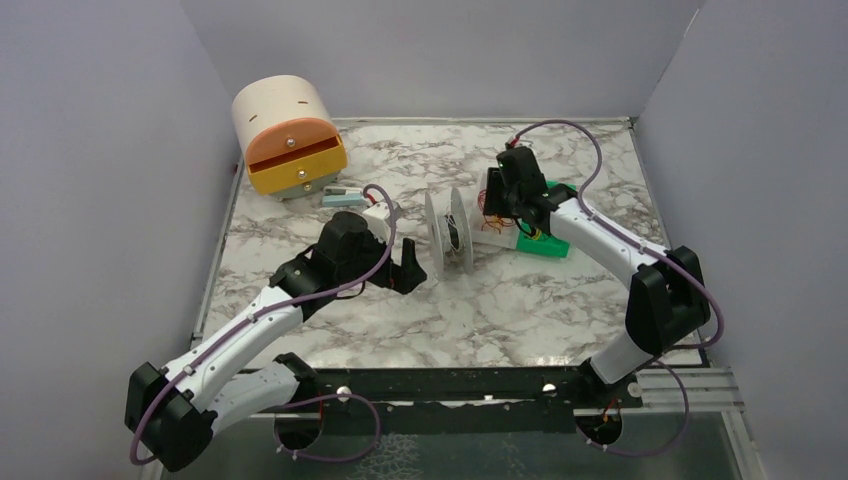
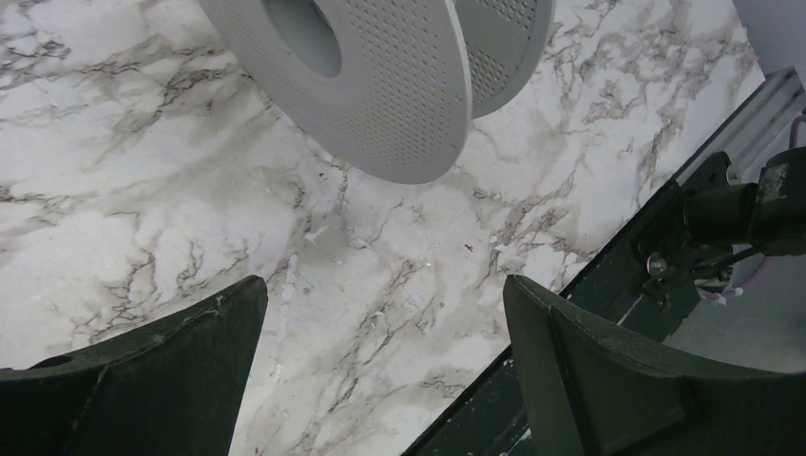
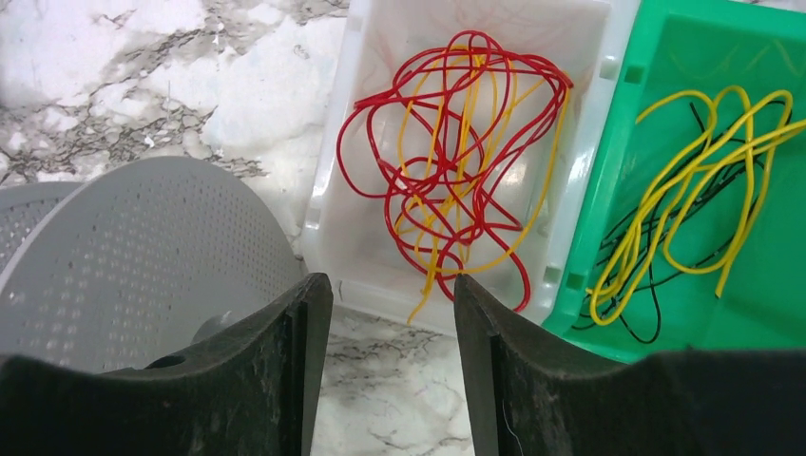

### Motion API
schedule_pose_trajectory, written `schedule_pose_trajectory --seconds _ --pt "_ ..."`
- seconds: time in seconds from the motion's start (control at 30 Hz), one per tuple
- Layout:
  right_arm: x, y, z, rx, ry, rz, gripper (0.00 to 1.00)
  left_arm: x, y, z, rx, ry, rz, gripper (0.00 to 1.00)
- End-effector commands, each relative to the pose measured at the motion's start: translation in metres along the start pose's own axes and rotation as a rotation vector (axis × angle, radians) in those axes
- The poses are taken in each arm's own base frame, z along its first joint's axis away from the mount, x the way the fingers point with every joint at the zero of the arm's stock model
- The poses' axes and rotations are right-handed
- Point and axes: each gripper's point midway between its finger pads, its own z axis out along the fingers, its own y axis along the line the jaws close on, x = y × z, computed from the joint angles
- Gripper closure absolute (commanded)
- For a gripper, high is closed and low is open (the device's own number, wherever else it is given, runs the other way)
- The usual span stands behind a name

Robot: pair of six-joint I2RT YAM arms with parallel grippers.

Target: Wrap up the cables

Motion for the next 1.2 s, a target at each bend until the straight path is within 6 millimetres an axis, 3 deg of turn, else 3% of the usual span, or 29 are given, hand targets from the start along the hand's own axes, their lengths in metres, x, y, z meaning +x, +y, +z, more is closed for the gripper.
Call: schedule_pose_trajectory --seconds 0.0,0.43,0.6,0.7,0.83,1.0,1.17 --pt "-0.019 0.003 0.016 -0.006 -0.038 0.002 0.44 0.008 -0.017 0.009 0.065 0.037 -0.002 0.03" --pt "-0.022 -0.008 0.049 0.003 -0.013 0.007 0.46 0.017 -0.018 0.01 0.075 0.055 0.001 0.03" --pt "-0.016 -0.008 0.056 -0.007 -0.003 0.011 0.57 0.017 -0.018 0.008 0.075 0.051 -0.001 0.03" --pt "-0.017 -0.01 0.058 0.003 -0.007 0.012 0.69 0.017 -0.017 0.007 0.068 0.046 0.001 0.03" --pt "-0.028 -0.008 0.055 -0.007 -0.03 0.007 0.98 0.016 -0.015 0.007 0.056 0.043 0.007 0.03" --pt "-0.051 -0.005 0.04 -0.015 -0.088 0.008 0.99 0.017 -0.013 0.007 0.049 0.048 0.008 0.03" --pt "-0.083 -0.004 0.011 -0.021 -0.182 0.016 0.99 0.017 -0.013 0.007 0.045 0.047 0.006 0.03"
